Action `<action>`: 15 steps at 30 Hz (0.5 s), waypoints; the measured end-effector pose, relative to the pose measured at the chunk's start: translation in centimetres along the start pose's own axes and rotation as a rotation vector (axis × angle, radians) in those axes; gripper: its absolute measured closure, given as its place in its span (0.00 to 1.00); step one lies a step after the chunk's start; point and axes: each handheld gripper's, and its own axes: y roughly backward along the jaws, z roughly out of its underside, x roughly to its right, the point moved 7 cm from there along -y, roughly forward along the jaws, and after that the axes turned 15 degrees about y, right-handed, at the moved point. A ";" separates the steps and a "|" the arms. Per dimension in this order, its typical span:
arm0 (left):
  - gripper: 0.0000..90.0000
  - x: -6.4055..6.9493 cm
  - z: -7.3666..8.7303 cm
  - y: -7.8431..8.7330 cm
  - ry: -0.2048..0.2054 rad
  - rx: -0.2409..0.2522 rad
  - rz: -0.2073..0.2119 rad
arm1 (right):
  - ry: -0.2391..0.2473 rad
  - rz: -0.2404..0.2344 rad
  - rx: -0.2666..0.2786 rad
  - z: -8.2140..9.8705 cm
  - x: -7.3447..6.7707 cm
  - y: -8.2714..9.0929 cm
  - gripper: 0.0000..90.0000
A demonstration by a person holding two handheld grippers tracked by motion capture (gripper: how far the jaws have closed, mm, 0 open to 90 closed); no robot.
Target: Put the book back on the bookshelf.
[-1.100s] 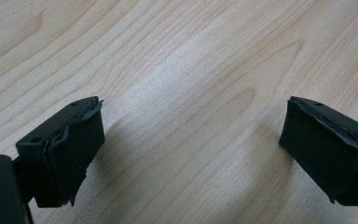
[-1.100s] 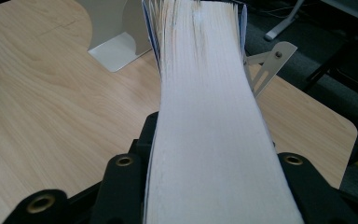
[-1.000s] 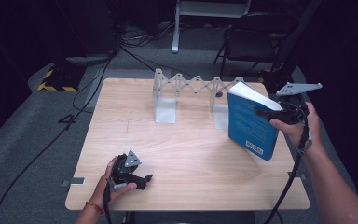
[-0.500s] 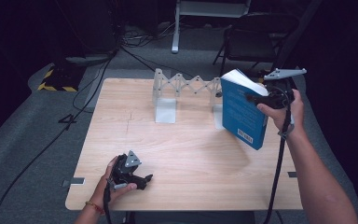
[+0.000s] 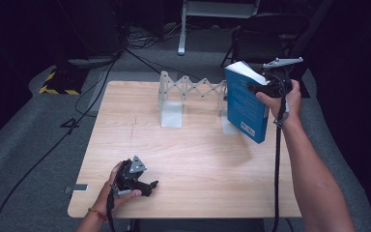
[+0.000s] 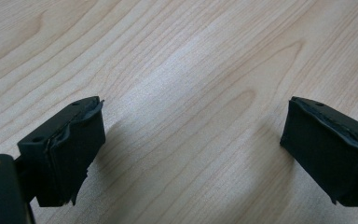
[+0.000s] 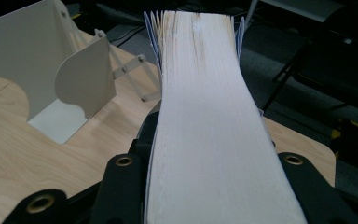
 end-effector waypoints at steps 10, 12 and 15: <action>0.07 0.0 0.0 0.0 0.000 0.003 -0.005 | -0.075 0.060 0.006 -0.9 0.7 -2.9 0.67; 0.08 0.0 0.1 0.1 0.004 0.000 -0.004 | -0.085 0.071 0.008 -1.1 0.8 -3.3 0.67; 0.08 0.1 0.1 0.1 0.005 -0.001 -0.004 | -0.089 0.101 0.010 -1.3 0.9 -3.9 0.67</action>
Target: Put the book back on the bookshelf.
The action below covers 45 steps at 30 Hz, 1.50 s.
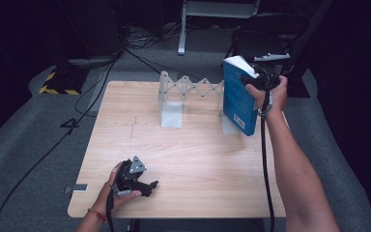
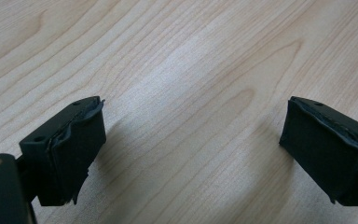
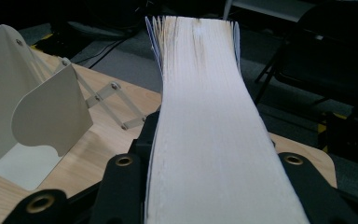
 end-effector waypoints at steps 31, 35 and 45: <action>0.08 0.0 0.2 0.1 -0.002 0.005 -0.003 | -0.106 0.043 0.101 4.2 1.2 0.0 0.66; 0.08 0.0 0.2 0.1 -0.002 0.003 -0.004 | -0.125 0.032 0.104 5.1 1.3 0.4 0.66; 0.07 0.0 0.1 0.1 -0.009 0.002 -0.006 | -0.116 0.066 0.099 6.2 1.5 1.1 0.66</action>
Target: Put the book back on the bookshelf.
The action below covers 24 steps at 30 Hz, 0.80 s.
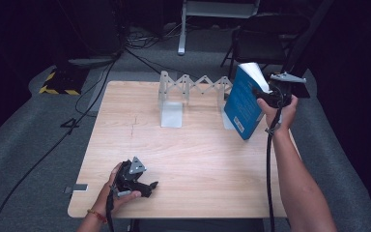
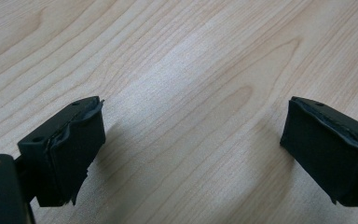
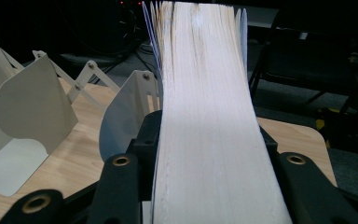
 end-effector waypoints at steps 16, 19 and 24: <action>0.07 0.0 0.0 0.0 0.004 -0.002 0.002 | 0.039 0.097 -0.027 -0.1 -0.3 0.0 0.61; 0.07 0.0 0.0 0.0 0.004 -0.002 0.001 | 0.052 0.102 -0.038 -0.2 -0.2 0.0 0.60; 0.07 0.0 0.0 0.0 0.005 -0.004 0.008 | 0.062 0.053 -0.086 0.1 0.0 -0.2 0.53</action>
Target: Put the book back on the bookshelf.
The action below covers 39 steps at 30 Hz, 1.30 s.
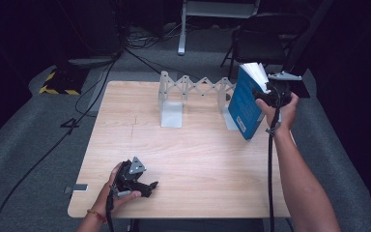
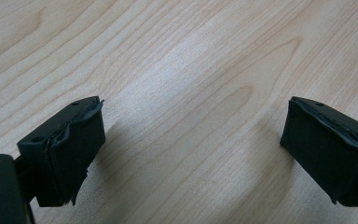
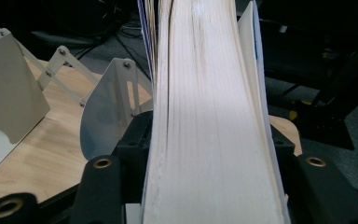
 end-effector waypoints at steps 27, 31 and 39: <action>0.07 0.0 0.0 0.0 0.000 0.001 0.000 | 0.115 -0.086 -0.063 0.6 0.7 1.3 0.32; 0.07 0.0 0.0 0.0 0.000 0.002 0.000 | 0.124 -0.108 -0.073 0.7 0.8 1.7 0.31; 0.07 0.0 0.0 0.0 0.001 0.002 0.000 | 0.170 -0.144 -0.093 1.1 0.6 2.5 0.34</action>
